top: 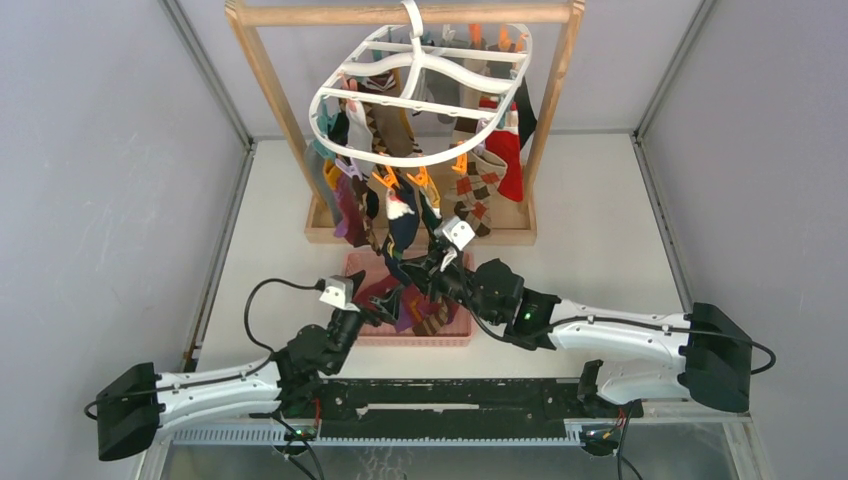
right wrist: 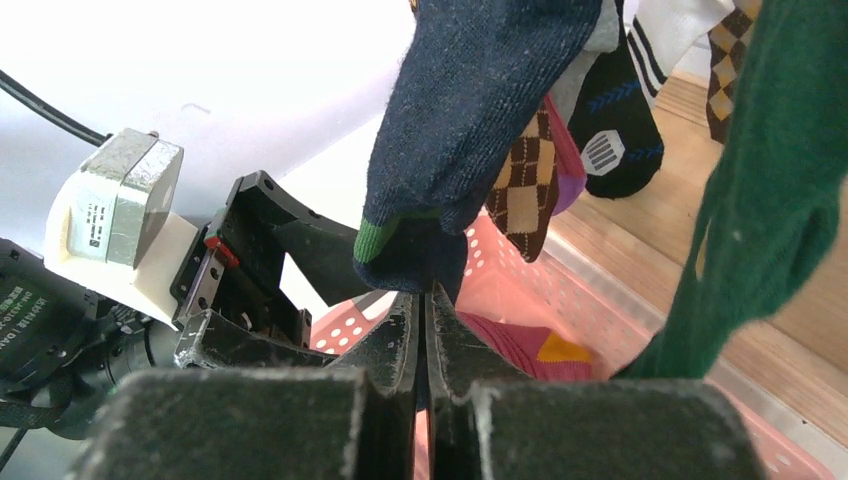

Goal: Remove the socks clipped to the hanger
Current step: Remove the sock from the hanger.

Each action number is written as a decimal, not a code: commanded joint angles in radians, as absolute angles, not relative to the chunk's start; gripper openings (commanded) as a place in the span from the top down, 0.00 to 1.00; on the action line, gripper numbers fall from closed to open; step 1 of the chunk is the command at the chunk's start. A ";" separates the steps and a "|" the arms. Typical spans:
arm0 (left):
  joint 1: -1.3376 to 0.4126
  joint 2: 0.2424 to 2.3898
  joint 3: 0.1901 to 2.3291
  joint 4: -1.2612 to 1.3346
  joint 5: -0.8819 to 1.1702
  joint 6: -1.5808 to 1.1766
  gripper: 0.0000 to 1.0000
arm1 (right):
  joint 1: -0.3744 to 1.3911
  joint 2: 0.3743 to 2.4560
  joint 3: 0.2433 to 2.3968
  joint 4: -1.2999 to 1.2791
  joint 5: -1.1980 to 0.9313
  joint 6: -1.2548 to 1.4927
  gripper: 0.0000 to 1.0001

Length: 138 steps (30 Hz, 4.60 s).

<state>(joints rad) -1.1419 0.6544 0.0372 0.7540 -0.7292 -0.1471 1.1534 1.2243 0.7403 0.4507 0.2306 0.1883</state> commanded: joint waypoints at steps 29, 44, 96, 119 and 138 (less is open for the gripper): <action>-1.136 0.782 0.070 1.027 -0.518 -0.012 0.00 | 1.157 1.172 0.727 0.411 0.178 0.210 0.96; -1.137 0.793 0.118 1.022 -0.494 -0.002 0.00 | 1.157 1.206 0.727 0.410 0.161 0.209 0.97; -1.134 0.782 0.210 0.820 -0.685 0.047 0.92 | 1.421 1.082 0.950 0.331 0.549 -0.100 0.39; -1.132 0.654 0.210 0.706 -0.702 0.046 0.92 | 1.277 1.426 1.411 0.316 0.554 -0.185 0.35; -1.132 0.515 0.204 0.592 -0.720 0.058 0.92 | 1.284 1.465 1.440 0.314 0.611 -0.201 0.36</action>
<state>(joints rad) -1.1362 0.5133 0.1612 0.5823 -0.7052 0.0353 1.2655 1.4967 1.4345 0.2878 0.5880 -0.1818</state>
